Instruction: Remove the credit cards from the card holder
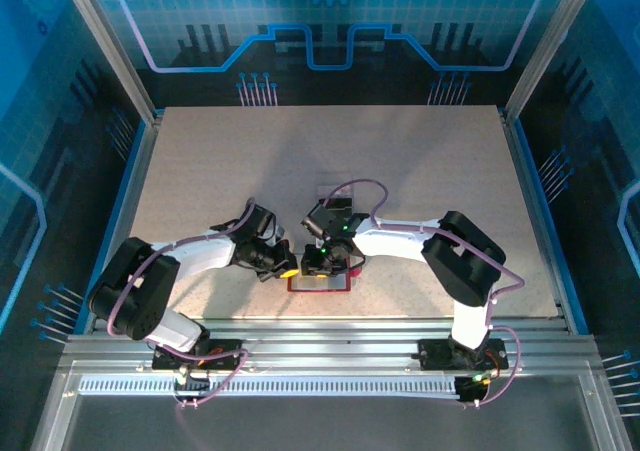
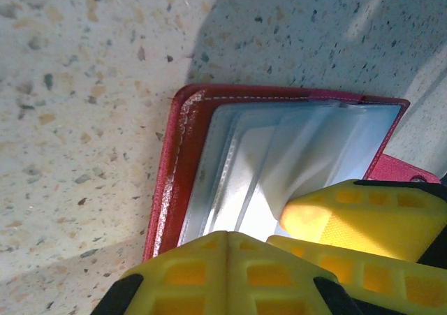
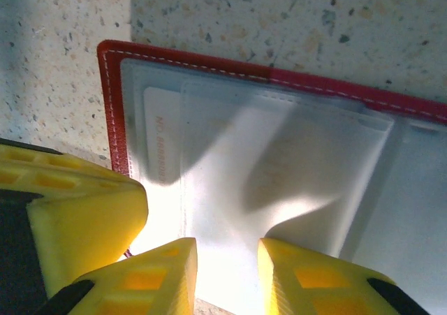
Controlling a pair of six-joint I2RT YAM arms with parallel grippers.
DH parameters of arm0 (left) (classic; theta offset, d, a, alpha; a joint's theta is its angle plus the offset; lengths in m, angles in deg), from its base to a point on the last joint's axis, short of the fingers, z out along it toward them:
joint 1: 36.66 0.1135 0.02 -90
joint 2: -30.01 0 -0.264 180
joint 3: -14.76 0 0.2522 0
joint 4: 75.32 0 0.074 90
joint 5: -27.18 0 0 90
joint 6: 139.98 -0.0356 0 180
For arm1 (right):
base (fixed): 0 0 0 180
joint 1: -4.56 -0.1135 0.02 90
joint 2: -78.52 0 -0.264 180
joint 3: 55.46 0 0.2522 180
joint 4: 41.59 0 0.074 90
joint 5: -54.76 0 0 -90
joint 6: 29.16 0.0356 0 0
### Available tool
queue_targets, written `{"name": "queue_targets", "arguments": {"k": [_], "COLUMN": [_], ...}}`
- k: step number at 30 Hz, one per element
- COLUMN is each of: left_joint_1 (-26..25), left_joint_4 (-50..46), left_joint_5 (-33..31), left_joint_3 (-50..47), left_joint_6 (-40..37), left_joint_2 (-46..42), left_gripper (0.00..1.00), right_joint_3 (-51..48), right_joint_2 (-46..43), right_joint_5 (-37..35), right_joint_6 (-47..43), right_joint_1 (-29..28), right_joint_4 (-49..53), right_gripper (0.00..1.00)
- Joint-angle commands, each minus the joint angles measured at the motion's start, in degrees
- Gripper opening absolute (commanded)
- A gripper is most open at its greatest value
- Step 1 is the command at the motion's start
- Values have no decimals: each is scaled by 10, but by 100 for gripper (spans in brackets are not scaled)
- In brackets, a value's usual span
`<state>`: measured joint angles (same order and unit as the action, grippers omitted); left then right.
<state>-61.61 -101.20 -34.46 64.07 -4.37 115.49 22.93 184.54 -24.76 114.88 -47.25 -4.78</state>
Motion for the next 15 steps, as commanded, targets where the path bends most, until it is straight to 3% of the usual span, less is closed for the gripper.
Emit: {"name": "queue_targets", "arguments": {"k": [1,15], "left_joint_1": [4,0], "left_joint_4": [-6,21], "left_joint_5": [3,46], "left_joint_3": [-6,1], "left_joint_6": [2,16], "left_joint_2": [7,10], "left_gripper": [2,2], "right_joint_3": [6,5], "right_joint_2": [-9,-13], "right_joint_5": [-27,-29], "right_joint_6": [9,16], "right_joint_1": [-9,-11], "right_joint_4": [44,40], "right_gripper": [30,30]}}
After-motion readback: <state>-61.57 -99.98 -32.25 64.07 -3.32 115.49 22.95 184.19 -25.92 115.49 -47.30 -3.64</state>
